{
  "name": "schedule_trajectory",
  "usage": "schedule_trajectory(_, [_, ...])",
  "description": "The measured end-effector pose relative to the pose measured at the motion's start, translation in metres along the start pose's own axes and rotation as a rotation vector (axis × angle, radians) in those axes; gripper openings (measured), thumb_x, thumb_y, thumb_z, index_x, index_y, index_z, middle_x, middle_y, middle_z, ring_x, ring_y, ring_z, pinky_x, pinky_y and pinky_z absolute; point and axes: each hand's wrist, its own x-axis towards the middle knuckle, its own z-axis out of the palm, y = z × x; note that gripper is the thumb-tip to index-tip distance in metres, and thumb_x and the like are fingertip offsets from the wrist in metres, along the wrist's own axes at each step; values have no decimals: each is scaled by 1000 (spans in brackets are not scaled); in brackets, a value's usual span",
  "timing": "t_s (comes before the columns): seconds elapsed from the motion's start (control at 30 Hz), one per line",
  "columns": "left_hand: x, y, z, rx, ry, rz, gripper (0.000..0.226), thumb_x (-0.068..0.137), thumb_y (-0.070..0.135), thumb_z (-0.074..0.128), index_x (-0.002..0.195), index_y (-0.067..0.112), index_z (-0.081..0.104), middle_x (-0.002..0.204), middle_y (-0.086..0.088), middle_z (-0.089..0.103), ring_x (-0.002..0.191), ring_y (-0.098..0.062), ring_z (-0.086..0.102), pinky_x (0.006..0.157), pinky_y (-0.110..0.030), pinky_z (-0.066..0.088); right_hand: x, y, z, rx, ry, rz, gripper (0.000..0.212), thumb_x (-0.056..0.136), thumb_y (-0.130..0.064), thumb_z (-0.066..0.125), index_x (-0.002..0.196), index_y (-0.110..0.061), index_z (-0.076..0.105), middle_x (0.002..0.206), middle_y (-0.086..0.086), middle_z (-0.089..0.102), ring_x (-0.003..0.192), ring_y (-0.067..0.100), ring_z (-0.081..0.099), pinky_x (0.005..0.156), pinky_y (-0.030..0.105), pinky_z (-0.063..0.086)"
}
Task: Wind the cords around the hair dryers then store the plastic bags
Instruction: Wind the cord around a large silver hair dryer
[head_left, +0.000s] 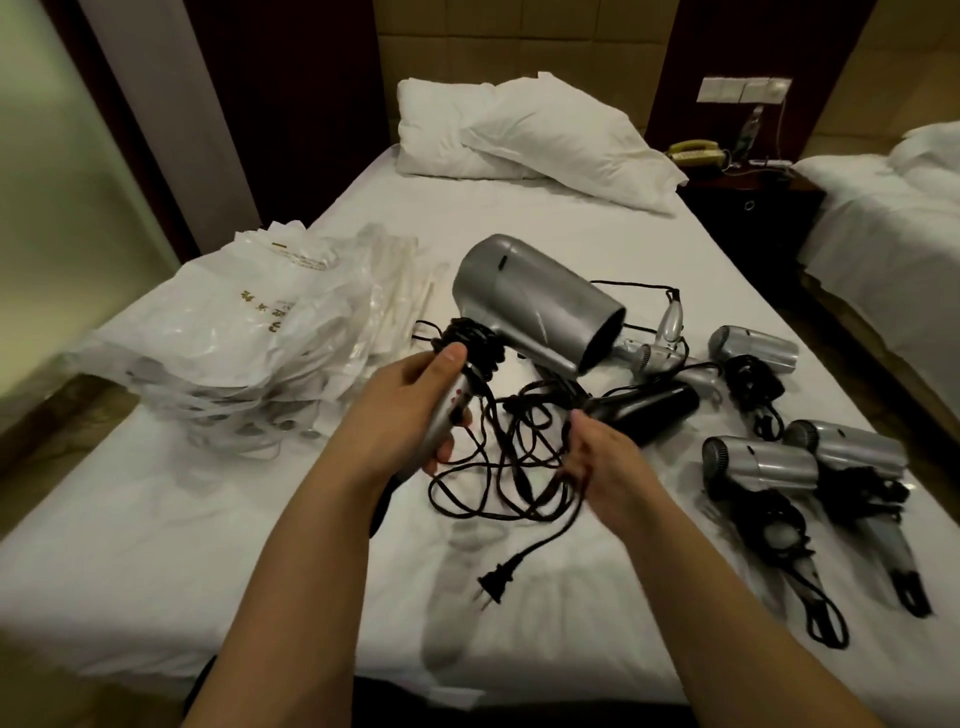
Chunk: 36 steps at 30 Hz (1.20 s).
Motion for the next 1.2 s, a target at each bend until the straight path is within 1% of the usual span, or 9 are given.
schedule_trajectory(0.17, [3, -3, -12, -64, 119, 0, 38, 93, 47, 47, 85, 13, 62, 64, -6, 64, 42, -19, 49, 40, -24, 36, 15, 16, -61, 163, 364, 191, 29, 96, -26, 50, 68, -19, 46, 44, -8, 41, 27, 3, 32, 46, 21, 35])
schedule_trajectory(0.3, [3, 7, -23, -67, 211, 47, 35, 94, 44, 47, 91, 13, 63, 65, -8, 64, 42, -19, 49, 39, -24, 36, 8, 42, -111, 293, 642, 308, 36, 97, -22, 47, 63, -17, 38, 26, -8, 33, 19, 5, 26, 31, 5, 24])
schedule_trajectory(0.4, [3, 15, -34, -68, 318, 69, 37, 96, 44, 45, 87, 12, 62, 64, -6, 63, 40, -17, 49, 37, -21, 37, 3, 62, -137, 121, 746, 376, 35, 98, -18, 45, 63, -12, 42, 24, -4, 35, 32, 17, 36, 28, 6, 25])
schedule_trajectory(0.5, [0, 23, -37, -114, 284, 85, 42, 95, 48, 43, 86, 12, 62, 64, -5, 64, 42, -17, 49, 38, -21, 37, 18, 57, -123, -315, 626, 325, 19, 95, -8, 48, 81, 0, 59, 58, 14, 57, 43, 18, 54, 38, 13, 38])
schedule_trajectory(0.6, [-3, 24, -26, -79, 187, 99, 41, 95, 48, 44, 83, 14, 64, 67, -8, 64, 45, -20, 48, 42, -25, 36, 26, 30, -78, -678, 537, 72, 25, 90, -9, 53, 114, -2, 59, 110, 18, 61, 99, 31, 58, 84, 32, 46])
schedule_trajectory(0.77, [-3, 28, -11, -82, 83, 102, 46, 92, 51, 43, 85, 9, 62, 67, -9, 64, 43, -19, 47, 41, -24, 36, -6, -31, 23, -454, -22, -227, 24, 98, -15, 42, 85, -19, 63, 95, 3, 63, 87, 13, 56, 75, 21, 43])
schedule_trajectory(0.9, [-5, 34, -8, -97, 87, 110, 47, 95, 49, 40, 88, 7, 62, 67, -7, 64, 43, -18, 47, 40, -23, 36, -9, -18, 46, -840, -298, -193, 21, 97, -22, 47, 113, -17, 58, 105, -2, 60, 95, 10, 55, 87, 26, 45])
schedule_trajectory(1.1, [-8, 39, -14, -120, 95, 135, 43, 93, 50, 41, 87, 13, 63, 66, -6, 64, 43, -16, 48, 39, -23, 36, 7, 1, 36, -862, 109, -464, 23, 90, -25, 59, 109, -11, 59, 111, -2, 46, 108, 20, 50, 93, 30, 42])
schedule_trajectory(1.2, [-11, 43, -19, -184, 72, 143, 50, 80, 61, 43, 87, 16, 64, 66, -5, 63, 43, -16, 46, 39, -21, 35, 14, 4, 26, -1080, -37, -419, 37, 91, -13, 56, 127, -8, 50, 135, 4, 41, 128, 21, 39, 103, 21, 28])
